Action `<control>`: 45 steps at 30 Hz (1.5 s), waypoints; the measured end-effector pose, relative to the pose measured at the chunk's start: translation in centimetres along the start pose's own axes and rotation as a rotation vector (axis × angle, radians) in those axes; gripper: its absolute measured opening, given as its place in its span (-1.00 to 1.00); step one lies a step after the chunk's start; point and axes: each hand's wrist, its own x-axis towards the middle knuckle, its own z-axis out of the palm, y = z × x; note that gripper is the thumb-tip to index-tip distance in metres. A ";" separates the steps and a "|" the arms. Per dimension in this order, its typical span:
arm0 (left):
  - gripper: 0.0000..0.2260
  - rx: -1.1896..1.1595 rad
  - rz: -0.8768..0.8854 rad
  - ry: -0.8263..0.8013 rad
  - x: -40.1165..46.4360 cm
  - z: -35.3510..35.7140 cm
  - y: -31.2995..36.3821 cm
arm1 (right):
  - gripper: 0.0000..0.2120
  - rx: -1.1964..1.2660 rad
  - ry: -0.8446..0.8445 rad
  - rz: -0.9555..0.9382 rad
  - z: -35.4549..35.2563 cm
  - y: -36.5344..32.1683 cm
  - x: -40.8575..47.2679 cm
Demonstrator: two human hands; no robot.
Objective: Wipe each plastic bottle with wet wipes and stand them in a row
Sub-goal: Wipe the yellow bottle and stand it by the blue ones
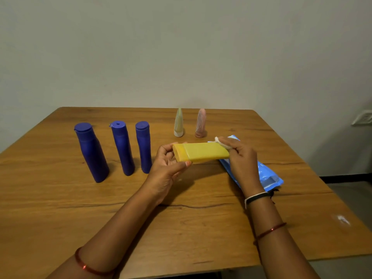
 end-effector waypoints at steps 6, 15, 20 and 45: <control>-0.57 -0.024 0.056 0.050 0.2 0.0 -0.1 | -0.58 -0.199 0.018 -0.229 1.3 -0.4 -1.5; -0.55 -0.007 0.077 0.070 0.2 0.1 -0.3 | -0.62 0.314 0.337 -0.006 0.8 -1.3 -1.4; -0.54 0.000 0.044 -0.004 0.2 -0.1 -0.3 | -0.52 0.540 0.413 0.323 -0.4 -0.1 0.4; -0.50 0.303 0.310 0.009 -0.1 0.2 -0.6 | -0.60 0.374 0.172 0.567 0.5 -0.3 0.2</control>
